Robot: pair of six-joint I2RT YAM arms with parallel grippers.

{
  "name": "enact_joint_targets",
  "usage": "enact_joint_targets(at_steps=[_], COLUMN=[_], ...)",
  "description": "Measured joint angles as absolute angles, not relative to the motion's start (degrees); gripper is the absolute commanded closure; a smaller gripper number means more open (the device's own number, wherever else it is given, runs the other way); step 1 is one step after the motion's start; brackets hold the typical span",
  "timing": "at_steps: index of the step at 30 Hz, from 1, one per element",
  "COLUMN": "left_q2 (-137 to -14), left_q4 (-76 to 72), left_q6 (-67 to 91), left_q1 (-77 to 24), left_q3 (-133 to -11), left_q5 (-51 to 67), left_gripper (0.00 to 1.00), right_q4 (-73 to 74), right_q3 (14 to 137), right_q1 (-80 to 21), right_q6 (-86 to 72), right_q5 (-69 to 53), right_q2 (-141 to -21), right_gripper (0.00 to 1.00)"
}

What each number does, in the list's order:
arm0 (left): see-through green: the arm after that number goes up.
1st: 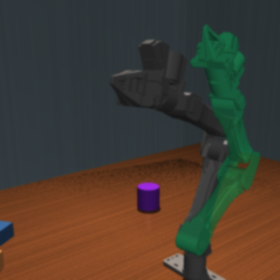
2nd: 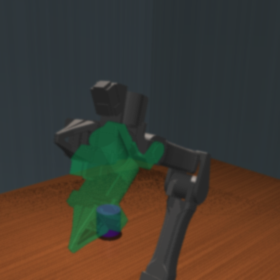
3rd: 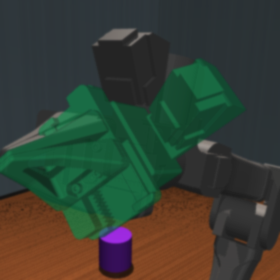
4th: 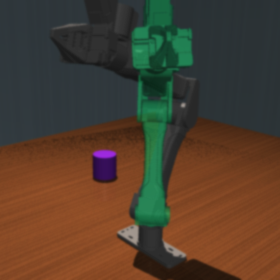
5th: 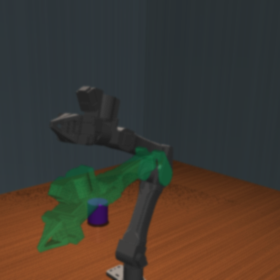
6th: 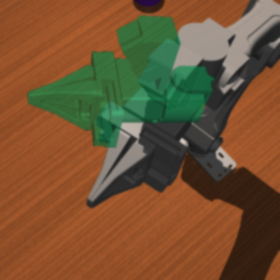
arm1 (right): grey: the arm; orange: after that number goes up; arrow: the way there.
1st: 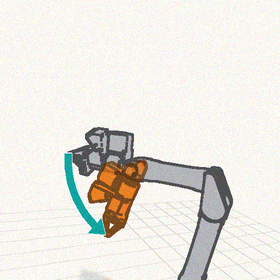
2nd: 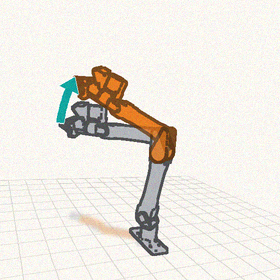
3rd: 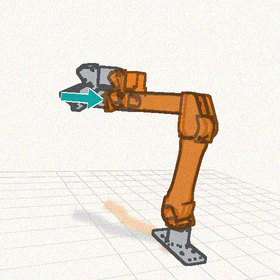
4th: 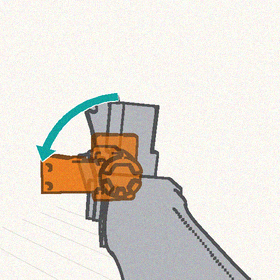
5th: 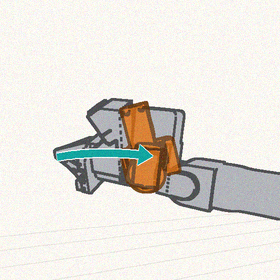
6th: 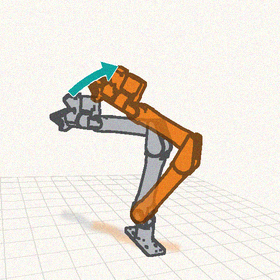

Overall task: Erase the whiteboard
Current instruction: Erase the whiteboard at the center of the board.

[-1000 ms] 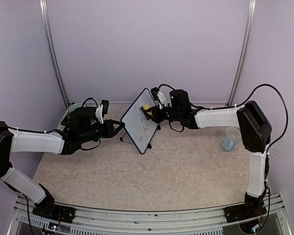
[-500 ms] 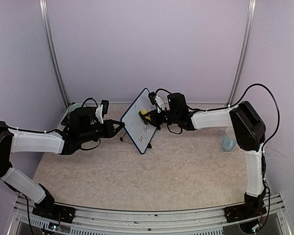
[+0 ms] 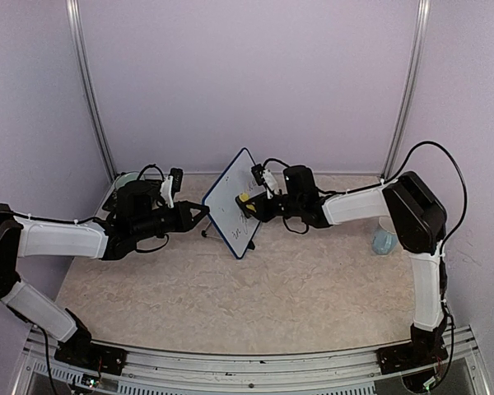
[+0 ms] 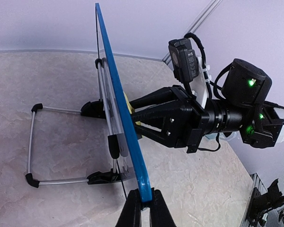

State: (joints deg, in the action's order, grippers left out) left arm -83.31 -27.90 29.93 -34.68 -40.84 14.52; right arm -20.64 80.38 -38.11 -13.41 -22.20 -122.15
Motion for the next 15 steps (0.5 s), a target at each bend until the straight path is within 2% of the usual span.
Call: enact_joint_targets(at_steps=[15], left_q2=[-83.3], left_q4=[-27.9], left_q6=[29.9], left_q1=[-34.7], left_q3=[-40.8], left_q5=[14.5], left_gripper=[0.95], right_q4=[-20.7], right_q3=[74.6], right_q1=[-38.6], right_q6=[-13.3], right_q5=[-22.7], right_q2=[-120.8], right_gripper=[1.0])
